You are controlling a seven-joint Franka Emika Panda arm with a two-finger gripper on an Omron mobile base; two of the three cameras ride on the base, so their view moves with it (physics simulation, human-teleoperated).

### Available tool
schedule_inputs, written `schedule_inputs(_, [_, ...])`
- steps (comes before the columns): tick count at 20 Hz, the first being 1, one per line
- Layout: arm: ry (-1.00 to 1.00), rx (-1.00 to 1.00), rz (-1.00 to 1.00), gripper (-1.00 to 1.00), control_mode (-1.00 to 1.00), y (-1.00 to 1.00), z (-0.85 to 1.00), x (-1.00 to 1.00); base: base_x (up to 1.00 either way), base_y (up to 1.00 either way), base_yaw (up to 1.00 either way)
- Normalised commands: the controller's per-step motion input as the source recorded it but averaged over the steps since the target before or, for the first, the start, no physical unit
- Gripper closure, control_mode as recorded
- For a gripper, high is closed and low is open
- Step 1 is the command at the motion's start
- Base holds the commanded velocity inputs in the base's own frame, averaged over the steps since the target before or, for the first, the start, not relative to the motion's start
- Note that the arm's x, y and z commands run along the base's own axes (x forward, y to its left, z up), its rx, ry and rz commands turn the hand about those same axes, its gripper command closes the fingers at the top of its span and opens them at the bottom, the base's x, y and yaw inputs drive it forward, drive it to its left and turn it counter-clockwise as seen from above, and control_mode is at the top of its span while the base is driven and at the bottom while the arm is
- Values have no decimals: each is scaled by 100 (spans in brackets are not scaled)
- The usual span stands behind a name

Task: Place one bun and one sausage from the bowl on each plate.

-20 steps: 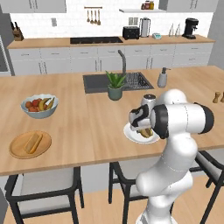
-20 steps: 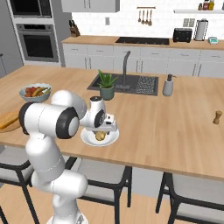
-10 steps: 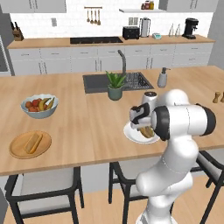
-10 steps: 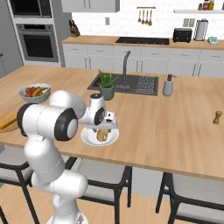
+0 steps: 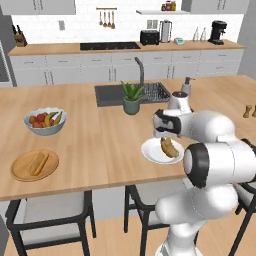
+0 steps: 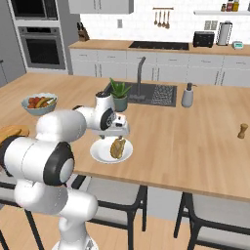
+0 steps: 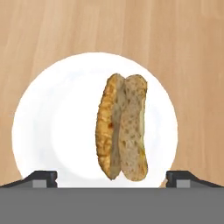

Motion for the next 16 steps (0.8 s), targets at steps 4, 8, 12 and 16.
schedule_inputs(4, [0,0,0,-100,-100,0,88,-91,0,0,0])
schedule_inputs(8, [1,0,0,-100,-100,21,74,-81,0,0,0])
schedule_inputs(12, [-1,0,0,-100,-100,17,54,-76,0,0,0])
schedule_inputs(16, [1,-4,7,-100,-100,29,-16,-39,0,0,0])
